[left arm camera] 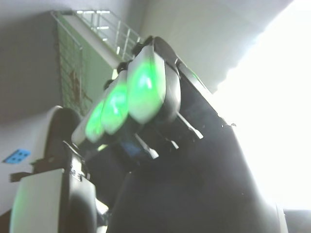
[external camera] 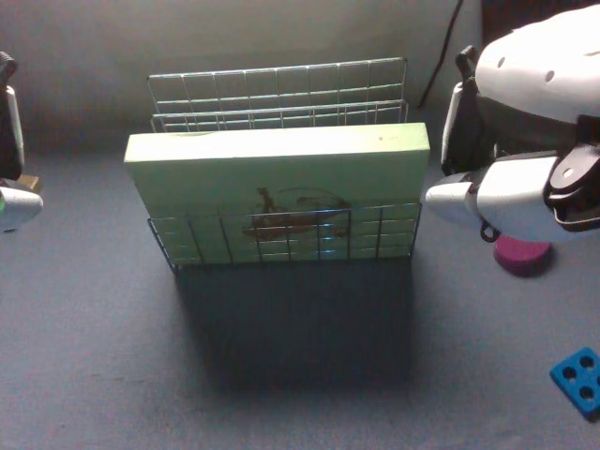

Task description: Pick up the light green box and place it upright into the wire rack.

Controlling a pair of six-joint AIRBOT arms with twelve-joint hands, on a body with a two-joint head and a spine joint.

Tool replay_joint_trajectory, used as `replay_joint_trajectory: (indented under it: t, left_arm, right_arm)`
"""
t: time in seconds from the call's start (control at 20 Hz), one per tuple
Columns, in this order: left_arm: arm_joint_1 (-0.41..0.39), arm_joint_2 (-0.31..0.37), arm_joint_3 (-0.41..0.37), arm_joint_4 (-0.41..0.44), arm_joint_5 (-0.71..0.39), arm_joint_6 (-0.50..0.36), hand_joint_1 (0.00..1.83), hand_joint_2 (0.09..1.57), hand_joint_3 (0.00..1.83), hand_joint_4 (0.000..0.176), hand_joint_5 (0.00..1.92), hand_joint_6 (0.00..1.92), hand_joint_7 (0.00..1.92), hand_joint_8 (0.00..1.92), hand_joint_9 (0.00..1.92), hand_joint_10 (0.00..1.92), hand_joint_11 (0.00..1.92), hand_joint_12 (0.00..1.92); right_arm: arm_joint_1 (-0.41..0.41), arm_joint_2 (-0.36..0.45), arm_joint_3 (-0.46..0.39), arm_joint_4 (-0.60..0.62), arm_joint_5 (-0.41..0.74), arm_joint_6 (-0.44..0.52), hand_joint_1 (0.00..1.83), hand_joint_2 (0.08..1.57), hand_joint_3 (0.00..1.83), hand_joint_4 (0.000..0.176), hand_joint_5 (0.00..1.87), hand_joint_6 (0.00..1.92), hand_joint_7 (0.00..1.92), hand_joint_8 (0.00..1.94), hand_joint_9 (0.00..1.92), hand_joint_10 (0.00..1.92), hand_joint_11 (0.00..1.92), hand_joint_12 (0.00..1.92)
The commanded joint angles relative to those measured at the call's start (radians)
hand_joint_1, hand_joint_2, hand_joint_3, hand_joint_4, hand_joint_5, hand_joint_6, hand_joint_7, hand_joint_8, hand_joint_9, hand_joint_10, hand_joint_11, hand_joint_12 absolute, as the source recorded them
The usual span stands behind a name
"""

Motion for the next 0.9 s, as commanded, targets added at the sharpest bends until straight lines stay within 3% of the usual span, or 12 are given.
replay_joint_trajectory:
  t: [0.0,0.85]
  left_arm:
    - [-0.011,0.002,-0.001,0.052,-0.064,-0.003,0.61,1.35,0.0,0.176,1.31,1.92,1.42,1.92,1.48,1.92,1.57,1.92]
    - [-0.011,0.002,-0.001,0.053,-0.061,-0.01,0.72,1.35,0.0,0.176,1.29,1.92,1.41,1.92,1.47,1.92,1.59,1.92]
  right_arm:
    - [0.0,0.001,-0.004,-0.057,0.039,0.007,0.63,1.4,0.0,0.176,1.21,1.92,1.41,1.94,1.59,1.92,1.77,1.92]
    - [-0.027,0.002,-0.01,-0.112,0.061,0.025,0.68,1.4,0.0,0.176,1.18,1.92,1.4,1.94,1.59,1.92,1.78,1.92]
